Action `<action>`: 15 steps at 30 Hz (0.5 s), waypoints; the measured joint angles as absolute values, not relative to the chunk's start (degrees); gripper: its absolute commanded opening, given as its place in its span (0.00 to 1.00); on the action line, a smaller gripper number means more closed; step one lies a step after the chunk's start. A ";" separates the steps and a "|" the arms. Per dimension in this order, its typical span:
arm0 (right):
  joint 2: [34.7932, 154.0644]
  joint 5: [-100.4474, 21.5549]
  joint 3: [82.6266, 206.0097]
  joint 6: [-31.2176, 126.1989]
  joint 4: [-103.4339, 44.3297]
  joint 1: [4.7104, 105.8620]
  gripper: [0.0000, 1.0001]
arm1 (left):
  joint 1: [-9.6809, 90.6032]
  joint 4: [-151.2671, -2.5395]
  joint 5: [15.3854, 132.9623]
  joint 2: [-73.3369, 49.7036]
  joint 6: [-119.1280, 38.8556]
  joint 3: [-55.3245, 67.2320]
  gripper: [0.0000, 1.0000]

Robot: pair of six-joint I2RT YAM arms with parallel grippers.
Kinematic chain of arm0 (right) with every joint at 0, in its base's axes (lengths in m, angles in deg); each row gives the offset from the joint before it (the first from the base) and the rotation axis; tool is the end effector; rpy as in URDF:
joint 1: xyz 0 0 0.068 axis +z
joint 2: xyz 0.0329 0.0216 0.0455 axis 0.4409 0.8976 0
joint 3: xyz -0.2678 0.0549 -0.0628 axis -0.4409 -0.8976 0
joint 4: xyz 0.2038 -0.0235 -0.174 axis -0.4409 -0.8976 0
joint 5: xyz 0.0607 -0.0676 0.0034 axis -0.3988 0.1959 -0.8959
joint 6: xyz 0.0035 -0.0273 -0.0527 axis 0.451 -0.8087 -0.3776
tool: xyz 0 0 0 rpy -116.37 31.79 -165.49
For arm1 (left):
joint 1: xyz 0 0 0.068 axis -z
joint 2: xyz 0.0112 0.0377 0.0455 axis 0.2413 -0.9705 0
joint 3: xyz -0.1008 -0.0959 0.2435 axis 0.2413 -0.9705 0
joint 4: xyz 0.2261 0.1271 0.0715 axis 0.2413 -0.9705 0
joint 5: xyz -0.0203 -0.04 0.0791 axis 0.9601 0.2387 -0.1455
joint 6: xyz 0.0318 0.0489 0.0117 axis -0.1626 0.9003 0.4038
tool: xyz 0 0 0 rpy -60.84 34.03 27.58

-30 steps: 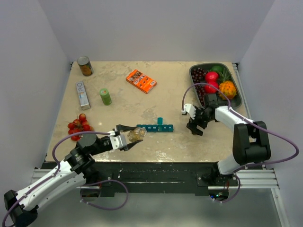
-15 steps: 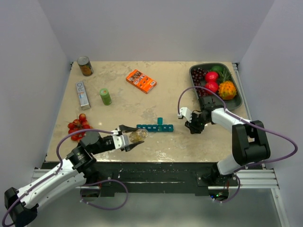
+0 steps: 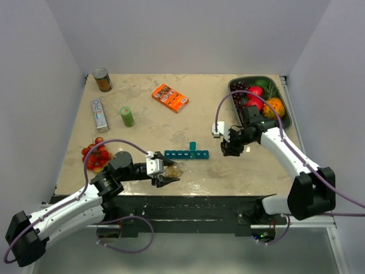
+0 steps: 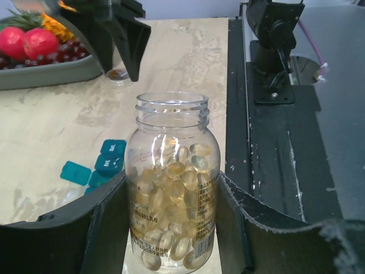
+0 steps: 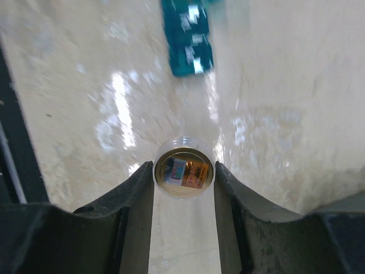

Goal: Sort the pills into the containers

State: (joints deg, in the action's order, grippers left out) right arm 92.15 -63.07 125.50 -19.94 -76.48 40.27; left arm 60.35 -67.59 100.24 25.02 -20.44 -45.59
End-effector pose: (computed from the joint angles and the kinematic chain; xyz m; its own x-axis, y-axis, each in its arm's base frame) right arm 0.2498 0.0860 0.2370 -0.1106 -0.7958 -0.5954 -0.9803 0.1861 -0.0666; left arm 0.1035 -0.1443 0.2496 0.0614 0.1046 -0.9926 0.9856 0.1507 0.0769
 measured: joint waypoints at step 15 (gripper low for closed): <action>86.34 -81.96 133.17 -19.92 -88.51 59.33 0.00 | 69.73 -55.52 98.16 9.24 -25.73 -45.53 0.00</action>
State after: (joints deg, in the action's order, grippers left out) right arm 86.34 -81.96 133.17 -19.92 -88.51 59.33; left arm 69.73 -55.52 98.16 9.24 -25.73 -45.53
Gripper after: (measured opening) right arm 0.423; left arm 0.571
